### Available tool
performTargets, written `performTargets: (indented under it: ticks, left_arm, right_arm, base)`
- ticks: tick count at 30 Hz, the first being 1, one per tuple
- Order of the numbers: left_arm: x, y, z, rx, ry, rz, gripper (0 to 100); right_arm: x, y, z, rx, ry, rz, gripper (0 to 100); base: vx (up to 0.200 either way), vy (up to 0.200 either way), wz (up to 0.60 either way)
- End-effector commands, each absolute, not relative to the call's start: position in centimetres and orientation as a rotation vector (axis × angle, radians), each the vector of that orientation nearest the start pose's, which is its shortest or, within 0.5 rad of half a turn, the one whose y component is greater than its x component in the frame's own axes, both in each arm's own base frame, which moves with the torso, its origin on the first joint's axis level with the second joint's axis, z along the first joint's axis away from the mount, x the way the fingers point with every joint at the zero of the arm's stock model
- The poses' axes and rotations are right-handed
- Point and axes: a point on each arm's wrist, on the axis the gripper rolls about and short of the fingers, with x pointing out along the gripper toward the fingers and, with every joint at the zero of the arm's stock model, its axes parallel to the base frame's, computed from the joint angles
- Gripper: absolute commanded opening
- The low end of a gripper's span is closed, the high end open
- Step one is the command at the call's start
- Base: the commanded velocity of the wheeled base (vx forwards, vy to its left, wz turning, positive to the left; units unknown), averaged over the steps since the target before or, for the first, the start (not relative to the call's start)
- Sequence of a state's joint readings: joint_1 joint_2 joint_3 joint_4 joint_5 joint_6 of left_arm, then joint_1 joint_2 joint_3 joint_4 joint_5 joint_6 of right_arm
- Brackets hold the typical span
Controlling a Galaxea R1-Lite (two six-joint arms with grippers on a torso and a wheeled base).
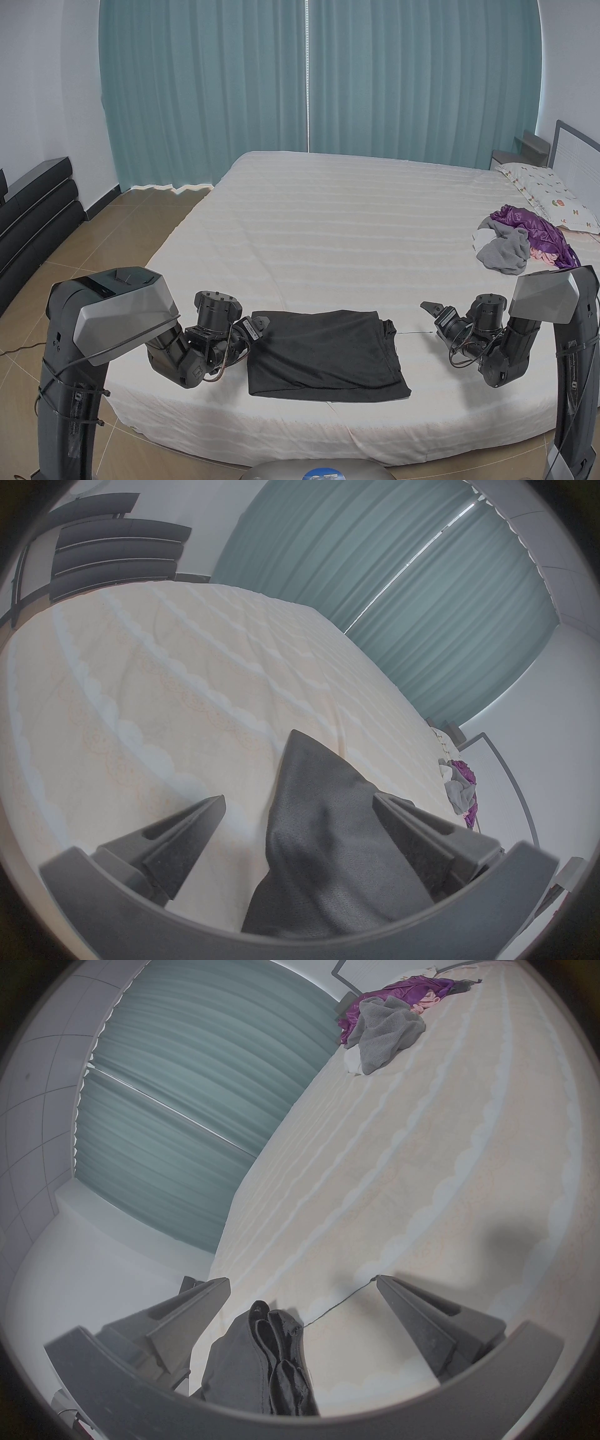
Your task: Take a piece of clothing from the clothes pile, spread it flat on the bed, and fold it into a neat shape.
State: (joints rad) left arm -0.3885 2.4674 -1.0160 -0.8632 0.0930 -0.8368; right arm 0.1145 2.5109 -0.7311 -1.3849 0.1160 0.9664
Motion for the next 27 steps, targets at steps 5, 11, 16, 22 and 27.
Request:
performTargets:
  ticks: [5, 11, 16, 22, 27]
  left_arm:
    - [38.3, -15.3, -3.4, -0.677, 0.657, -0.018, 100]
    - [37.9, -14.3, -1.4, -0.824, 0.634, 0.029, 100]
    - [37.3, -12.0, 0.2, -0.862, 0.606, 0.078, 100]
    - [35.2, -8.8, 6.6, -0.874, 0.462, 0.077, 100]
    - [30.3, -6.7, 13.4, -0.736, 0.274, 0.028, 100]
  right_arm:
    - [37.1, 4.5, -5.0, 0.949, 0.478, 0.017, 100]
    - [37.1, 4.3, -4.8, 0.952, 0.473, 0.015, 100]
    - [36.3, 4.0, -4.3, 0.952, 0.48, 0.0, 100]
    - [33.2, 1.5, 1.6, 0.822, 0.337, -0.092, 100]
    - [27.3, 0.2, 8.4, 0.726, 0.141, -0.047, 100]
  base:
    - [0.0, 0.0, 0.0]
    - [0.0, 0.0, 0.0]
    - [0.0, 0.0, 0.0]
    - [0.0, 0.0, 0.0]
    - [0.0, 0.0, 0.0]
